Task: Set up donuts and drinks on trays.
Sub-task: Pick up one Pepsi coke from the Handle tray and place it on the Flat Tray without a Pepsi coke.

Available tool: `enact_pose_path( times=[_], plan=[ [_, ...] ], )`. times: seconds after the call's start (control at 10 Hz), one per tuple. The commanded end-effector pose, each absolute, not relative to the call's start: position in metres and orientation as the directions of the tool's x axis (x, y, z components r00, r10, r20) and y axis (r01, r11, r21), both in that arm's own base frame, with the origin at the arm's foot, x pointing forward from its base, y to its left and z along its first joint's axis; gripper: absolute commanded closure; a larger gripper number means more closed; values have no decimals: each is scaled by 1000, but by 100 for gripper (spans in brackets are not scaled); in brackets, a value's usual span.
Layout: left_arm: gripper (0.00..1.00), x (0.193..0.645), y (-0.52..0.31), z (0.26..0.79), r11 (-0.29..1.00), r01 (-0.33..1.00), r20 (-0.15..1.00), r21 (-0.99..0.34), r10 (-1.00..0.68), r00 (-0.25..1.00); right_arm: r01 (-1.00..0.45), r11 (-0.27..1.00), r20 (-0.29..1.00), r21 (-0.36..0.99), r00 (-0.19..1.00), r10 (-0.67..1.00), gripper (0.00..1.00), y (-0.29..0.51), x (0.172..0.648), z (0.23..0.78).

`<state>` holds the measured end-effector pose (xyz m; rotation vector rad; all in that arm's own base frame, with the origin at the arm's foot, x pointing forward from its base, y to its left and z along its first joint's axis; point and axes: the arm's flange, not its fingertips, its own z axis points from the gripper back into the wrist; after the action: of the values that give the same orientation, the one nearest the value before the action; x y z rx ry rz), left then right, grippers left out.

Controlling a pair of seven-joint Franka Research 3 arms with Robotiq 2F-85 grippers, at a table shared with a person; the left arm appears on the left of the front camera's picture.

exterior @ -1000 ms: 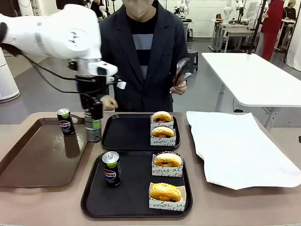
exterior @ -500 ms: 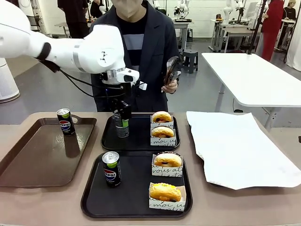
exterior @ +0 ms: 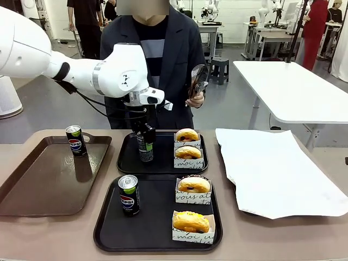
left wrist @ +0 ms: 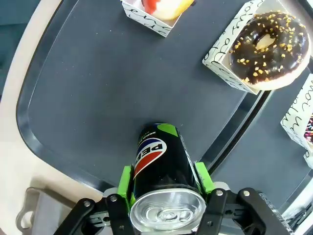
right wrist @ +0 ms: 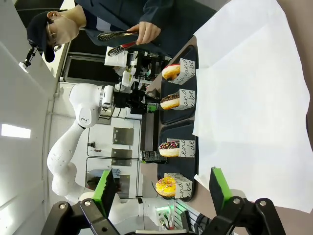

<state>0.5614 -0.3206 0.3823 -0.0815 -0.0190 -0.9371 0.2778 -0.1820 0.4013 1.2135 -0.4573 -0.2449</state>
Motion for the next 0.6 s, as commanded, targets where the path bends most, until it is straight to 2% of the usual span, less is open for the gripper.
enact_pose_path(
  times=[0.0, 0.3, 0.5],
  plan=[
    [0, 553, -322, 392, 587, 809, 70, -24, -807, 587, -70, 331, 213, 941, 883, -419, 0, -182, 278, 401],
    [0, 534, -315, 420, 583, 811, 100, -41, -806, 584, -70, 331, 213, 941, 883, -419, 0, -182, 278, 401],
    [0, 522, -304, 448, 659, 750, 121, -52, -742, 660, -70, 331, 213, 941, 883, -419, 0, -182, 278, 401]
  ],
)
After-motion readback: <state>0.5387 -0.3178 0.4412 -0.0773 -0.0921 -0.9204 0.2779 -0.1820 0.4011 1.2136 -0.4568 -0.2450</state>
